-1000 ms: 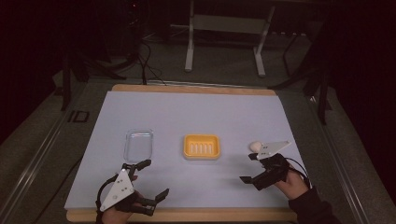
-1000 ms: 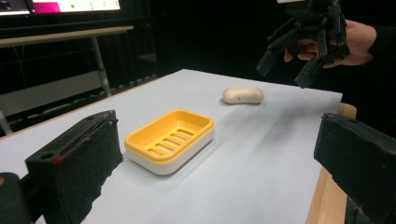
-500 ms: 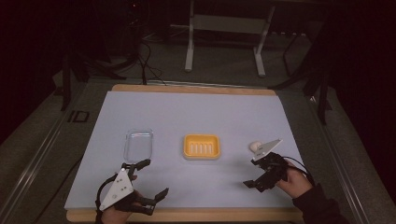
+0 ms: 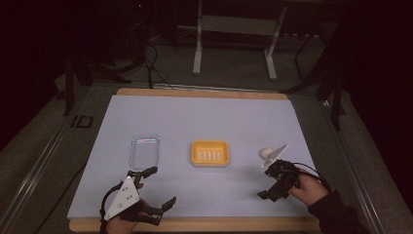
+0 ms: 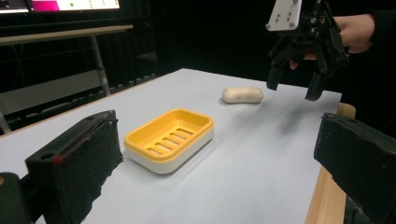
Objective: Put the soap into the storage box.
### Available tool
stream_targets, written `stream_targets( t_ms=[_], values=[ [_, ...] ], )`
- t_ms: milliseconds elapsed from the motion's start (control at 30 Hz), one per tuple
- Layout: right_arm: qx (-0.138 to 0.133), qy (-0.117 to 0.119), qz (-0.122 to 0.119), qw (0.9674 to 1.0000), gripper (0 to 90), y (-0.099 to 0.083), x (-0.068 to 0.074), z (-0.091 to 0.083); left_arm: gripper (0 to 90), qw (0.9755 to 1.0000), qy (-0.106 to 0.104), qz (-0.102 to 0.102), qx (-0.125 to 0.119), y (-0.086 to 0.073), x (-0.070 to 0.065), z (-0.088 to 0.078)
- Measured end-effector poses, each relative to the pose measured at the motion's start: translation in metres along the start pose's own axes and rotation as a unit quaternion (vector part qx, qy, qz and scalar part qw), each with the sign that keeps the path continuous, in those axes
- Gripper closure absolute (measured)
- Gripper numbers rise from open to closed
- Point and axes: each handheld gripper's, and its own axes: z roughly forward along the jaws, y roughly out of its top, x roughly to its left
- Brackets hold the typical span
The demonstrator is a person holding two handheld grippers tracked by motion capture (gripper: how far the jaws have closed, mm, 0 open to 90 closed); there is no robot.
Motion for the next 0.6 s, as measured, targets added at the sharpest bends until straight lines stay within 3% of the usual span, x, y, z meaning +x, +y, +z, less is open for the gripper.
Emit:
stream_targets(
  t_ms=[333,533,600],
  values=[
    [0.045,-0.010,0.013,0.9988,12.9,-0.001,-0.002,0.003,0.8,1.0000,-0.001,0.001,0.004,0.000,0.000,0.001],
    [0.075,-0.003,0.032,0.9967,12.9,-0.002,-0.004,0.008,0.8,1.0000,-0.001,-0.004,0.005,-0.001,0.000,0.004],
    [0.097,-0.006,0.042,0.9944,13.1,-0.004,-0.007,0.011,0.8,1.0000,-0.002,-0.004,0.005,-0.001,0.000,0.004]
  ],
)
